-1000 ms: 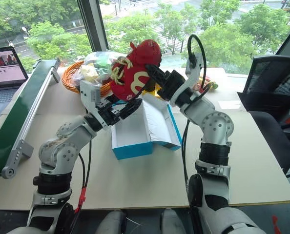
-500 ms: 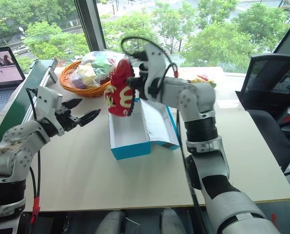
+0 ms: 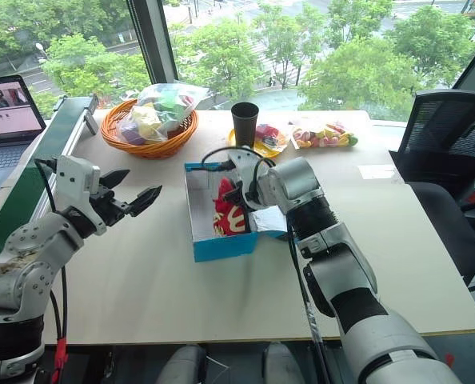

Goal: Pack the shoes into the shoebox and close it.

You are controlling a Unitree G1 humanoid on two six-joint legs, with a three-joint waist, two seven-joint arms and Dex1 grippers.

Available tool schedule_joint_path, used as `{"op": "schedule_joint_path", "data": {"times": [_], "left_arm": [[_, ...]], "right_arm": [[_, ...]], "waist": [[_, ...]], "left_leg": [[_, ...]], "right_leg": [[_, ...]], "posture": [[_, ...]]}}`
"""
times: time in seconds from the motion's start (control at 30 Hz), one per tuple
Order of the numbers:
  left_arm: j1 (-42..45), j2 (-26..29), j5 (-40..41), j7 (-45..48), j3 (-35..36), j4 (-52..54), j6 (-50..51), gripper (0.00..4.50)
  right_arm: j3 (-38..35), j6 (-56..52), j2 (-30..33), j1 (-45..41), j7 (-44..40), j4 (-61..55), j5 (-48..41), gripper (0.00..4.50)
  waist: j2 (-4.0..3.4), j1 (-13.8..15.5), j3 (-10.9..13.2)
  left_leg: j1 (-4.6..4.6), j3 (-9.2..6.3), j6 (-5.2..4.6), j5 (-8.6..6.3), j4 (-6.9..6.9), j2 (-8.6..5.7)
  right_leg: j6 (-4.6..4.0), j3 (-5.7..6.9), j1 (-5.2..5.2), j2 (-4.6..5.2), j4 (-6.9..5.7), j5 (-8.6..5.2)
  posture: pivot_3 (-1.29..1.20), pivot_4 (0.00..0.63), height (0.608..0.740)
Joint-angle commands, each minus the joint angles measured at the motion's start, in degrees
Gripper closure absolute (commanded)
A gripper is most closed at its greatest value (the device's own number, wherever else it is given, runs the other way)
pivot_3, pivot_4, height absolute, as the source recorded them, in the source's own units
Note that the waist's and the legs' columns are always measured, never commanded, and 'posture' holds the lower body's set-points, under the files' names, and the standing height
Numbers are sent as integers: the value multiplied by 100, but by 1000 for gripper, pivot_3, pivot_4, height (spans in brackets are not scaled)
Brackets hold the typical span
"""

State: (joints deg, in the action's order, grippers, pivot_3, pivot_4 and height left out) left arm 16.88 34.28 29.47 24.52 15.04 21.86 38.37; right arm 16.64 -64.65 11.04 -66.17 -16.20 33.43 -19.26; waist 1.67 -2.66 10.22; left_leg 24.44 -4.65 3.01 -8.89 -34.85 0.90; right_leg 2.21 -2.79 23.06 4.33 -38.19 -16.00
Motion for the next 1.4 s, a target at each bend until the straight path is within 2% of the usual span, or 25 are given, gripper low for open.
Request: {"op": "schedule_joint_path", "data": {"times": [0.03, 0.17, 0.33, 0.37, 0.47, 0.6, 0.73, 0.87, 0.93, 1.03, 1.2, 1.4], "left_arm": [[-8, 12, 55, -96, 251, 202, -12, 0], [-142, -6, 49, -140, 252, 314, 9, 0], [-196, 58, 1, -174, 355, 238, 10, 0], [-202, 71, -8, -175, 373, 218, 9, 0], [-212, 187, -180, -232, 402, 20, 33, 0], [-229, 339, -473, -370, 399, -292, 21, 0], [-192, 370, -739, -608, 516, -507, -62, 0], [-251, 195, -956, -924, 875, -925, -343, 0], [-335, 161, -1148, -1161, 1044, -1183, -444, 0], [-370, 146, -1289, -1399, 1367, -1546, -698, 0], [-421, 42, -1376, -1452, 1549, -2055, -1335, 0], [-414, 59, -1583, -1675, 1663, -2633, -1792, 0]], "right_arm": [[104, 443, -57, -18, -20, 569, 525, 3243], [-177, 505, -196, -174, -1, 455, 631, 1961], [-834, 150, -358, -516, 121, -161, 419, 243], [-950, 52, -396, -562, 132, -281, 376, 36], [-1221, -201, -403, -705, 168, -787, 317, 36], [-1280, 78, -232, -581, -6, -1484, 390, 36], [-1140, 1262, 71, -7, -1121, -2492, 162, 36], [-1294, 789, 419, 644, -2653, -3352, -1013, 36], [-1319, 596, 517, 897, -2997, -3647, -1395, 36], [-1141, 978, 631, 1245, -3157, -3906, -1345, 36], [-1066, 2578, 300, 1632, -2908, -3651, -731, 36], [-946, 3159, 34, 1911, -2868, -3547, -525, 36]], "waist": [[1, 1, -1], [1, 5, 0], [-1, 7, 1], [-1, 7, 1], [-2, -10, 1], [-2, 1, 1], [-2, 28, 1], [-1, 2, 1], [-1, -19, 1], [-1, -41, 1], [-1, -15, 1], [2, 11, -1]], "left_leg": [[-9, 0, 0, 0, 1, 0], [-28, 0, 0, 0, 0, 1], [-5, 0, 0, 0, 1, 1], [5, 0, 0, 0, 1, 1], [12, -1, 0, 0, 3, 2], [8, 0, 0, 0, 4, 2], [10, -1, 0, 0, 3, 2], [17, -3, 0, 0, 2, 1], [13, -3, 0, 0, 3, 2], [4, -3, 0, 0, 2, 5], [-4, -2, 1, 0, 0, 5], [-3, -2, 1, 0, 2, 5]], "right_leg": [[0, 0, -8, 0, 1, 0], [-1, 0, -28, -1, 1, 1], [-1, 0, -2, 0, -2, 1], [-2, 0, 8, -1, -4, 1], [-3, 0, 17, -1, -6, 2], [-3, 1, 13, -2, -5, 1], [-2, 4, 10, -1, 1, 1], [-1, 6, 13, 2, 5, 2], [-2, 5, 12, 2, 2, 2], [-3, 4, 9, -1, -6, 3], [-3, 4, 4, 0, -8, 3], [-3, 5, 5, 0, -7, 3]], "posture": [[0, 150, 740], [0, 150, 740], [0, 150, 740], [0, 150, 740], [0, 150, 740], [0, 150, 740], [0, 150, 740], [0, 150, 740], [0, 150, 740], [0, 150, 740], [0, 150, 740], [0, 150, 740]]}}
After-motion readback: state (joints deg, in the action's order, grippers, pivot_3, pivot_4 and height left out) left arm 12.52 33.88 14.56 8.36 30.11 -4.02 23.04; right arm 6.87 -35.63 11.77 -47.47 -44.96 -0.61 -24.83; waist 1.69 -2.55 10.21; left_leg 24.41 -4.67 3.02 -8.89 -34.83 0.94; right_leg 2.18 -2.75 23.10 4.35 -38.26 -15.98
